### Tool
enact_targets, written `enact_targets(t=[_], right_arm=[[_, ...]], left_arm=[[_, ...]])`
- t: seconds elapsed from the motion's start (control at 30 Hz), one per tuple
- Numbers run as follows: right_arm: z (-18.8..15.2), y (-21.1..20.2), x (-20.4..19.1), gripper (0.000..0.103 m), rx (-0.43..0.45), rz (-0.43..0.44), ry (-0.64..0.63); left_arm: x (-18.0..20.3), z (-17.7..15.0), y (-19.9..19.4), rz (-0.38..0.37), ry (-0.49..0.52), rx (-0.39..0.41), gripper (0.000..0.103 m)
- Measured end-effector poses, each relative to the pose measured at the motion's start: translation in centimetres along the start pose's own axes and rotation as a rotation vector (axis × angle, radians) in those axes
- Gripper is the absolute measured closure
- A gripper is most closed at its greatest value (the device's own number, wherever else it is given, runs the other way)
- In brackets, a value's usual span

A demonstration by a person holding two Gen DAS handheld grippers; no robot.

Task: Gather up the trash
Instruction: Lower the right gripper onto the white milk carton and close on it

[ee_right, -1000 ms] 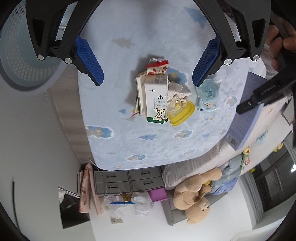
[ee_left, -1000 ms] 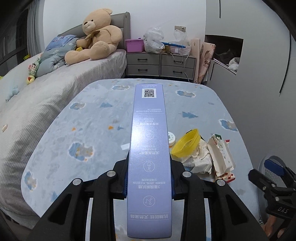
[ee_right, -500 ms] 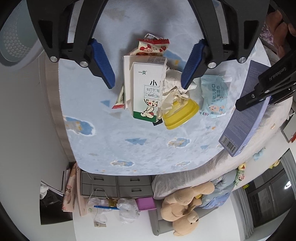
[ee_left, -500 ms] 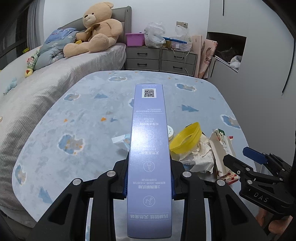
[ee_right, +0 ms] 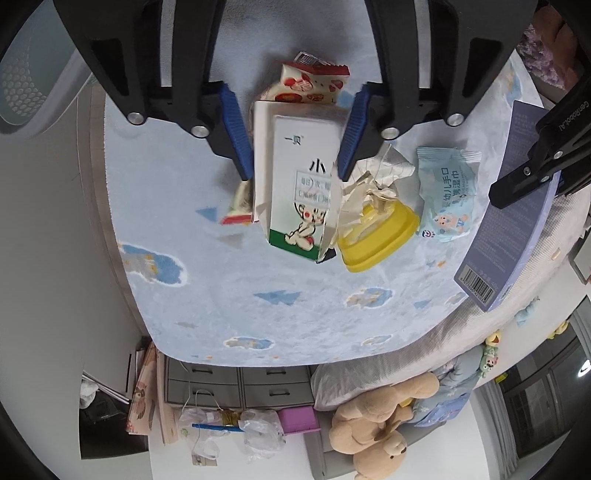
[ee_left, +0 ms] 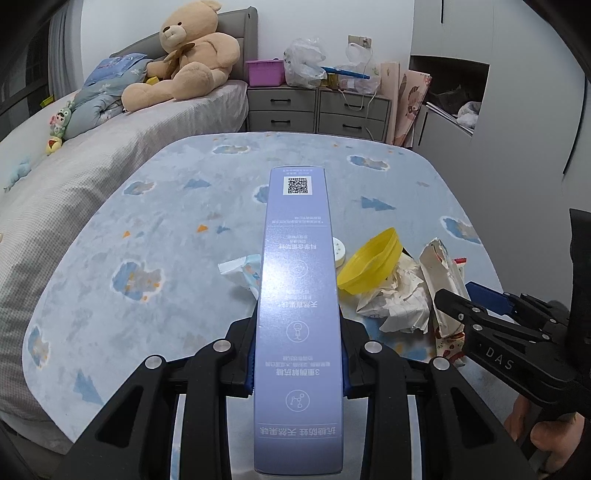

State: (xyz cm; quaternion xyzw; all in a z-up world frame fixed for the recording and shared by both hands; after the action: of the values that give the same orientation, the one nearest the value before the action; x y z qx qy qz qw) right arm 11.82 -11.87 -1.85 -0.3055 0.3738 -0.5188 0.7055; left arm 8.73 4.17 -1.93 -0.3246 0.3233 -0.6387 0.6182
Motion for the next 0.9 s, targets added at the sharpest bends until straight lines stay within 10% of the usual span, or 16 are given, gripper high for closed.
enact_targets(t=[0.33, 0.9], right_arm=[[0.1, -0.9, 0.4, 0.096, 0.027, 0.005, 0.016], [-0.2, -3.7, 1.5, 0.098, 0.087, 0.023, 0.060]], left_arm=[[0.1, 0.0, -0.1, 0.000, 0.004, 0.003, 0.072], [1.1, -0.2, -0.6, -0.006, 0.044, 0.026, 0.072]])
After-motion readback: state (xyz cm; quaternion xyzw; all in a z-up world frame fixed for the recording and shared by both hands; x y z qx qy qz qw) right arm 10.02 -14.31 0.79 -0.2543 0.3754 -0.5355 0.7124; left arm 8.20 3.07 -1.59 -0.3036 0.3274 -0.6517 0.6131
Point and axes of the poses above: each gripper's, at about its wrist camera, not at the fingertips, and y roughly the way its jaws point, x to its right, z to its top, the point moved 2 cm from there along y, roughly the way its jaws point, and after that the axes turned 6 degrees about -x, right-handed, at the moved point
